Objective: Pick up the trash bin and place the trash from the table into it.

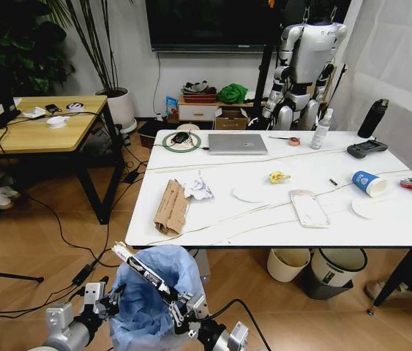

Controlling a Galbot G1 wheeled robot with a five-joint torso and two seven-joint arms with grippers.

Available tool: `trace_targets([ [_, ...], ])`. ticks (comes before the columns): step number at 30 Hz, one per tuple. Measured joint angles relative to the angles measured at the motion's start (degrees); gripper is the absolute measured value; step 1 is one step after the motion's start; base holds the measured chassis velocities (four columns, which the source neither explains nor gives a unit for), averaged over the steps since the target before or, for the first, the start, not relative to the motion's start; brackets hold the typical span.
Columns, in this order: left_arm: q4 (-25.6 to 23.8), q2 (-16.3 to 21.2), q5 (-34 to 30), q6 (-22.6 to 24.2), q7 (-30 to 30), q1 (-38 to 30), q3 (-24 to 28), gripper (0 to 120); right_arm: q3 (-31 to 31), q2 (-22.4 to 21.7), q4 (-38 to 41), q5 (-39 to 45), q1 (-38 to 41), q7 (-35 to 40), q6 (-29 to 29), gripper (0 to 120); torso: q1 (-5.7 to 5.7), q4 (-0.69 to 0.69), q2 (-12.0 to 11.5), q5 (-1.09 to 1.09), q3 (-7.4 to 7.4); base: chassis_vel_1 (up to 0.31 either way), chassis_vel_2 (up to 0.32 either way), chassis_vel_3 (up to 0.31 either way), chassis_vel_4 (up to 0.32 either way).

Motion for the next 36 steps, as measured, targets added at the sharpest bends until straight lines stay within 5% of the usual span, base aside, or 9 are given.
trace_targets([
  [11, 0.15, -1.01, 0.34, 0.11, -0.18, 0.42, -0.16, 0, 4.06, -2.61, 4.10, -0.28, -1.64, -0.48, 2.11, 64, 0.00, 0.02, 0.00, -0.04, 0.00, 0.000, 0.000, 0.000, 0.000],
  [15, -0.17, -2.31, 0.58, 0.04, -0.13, 1.24, -0.67, 0, 13.24, -1.87, 8.38, 4.68, -1.79, -0.40, 0.40, 83, 0.00, 0.02, 0.00, -0.03, 0.00, 0.000, 0.000, 0.000, 0.000],
  [20, -0.63, -3.34, 0.76, -0.10, 0.13, 2.33, -1.33, 0, 23.10, -2.38, 4.53, 6.51, -0.34, -2.37, -2.32, 98, 0.00, 0.03, 0.00, -0.03, 0.00, 0.000, 0.000, 0.000, 0.000],
  [29, -1.01, -3.49, 1.17, -0.37, 0.98, 3.45, -1.49, 0, 24.96, -12.06, 2.97, 4.57, -0.78, 19.13, -2.11, 100, 0.00, 0.02, 0.00, -0.04, 0.01, 0.000, 0.000, 0.000, 0.000],
  [36, -0.88, -4.39, 1.19, -0.45, 1.22, 3.29, -1.75, 0, 24.34, -10.52, 5.97, 7.81, 1.80, 18.54, -2.48, 100, 0.00, -0.01, 0.00, -0.03, 0.00, 0.000, 0.000, 0.000, 0.000],
])
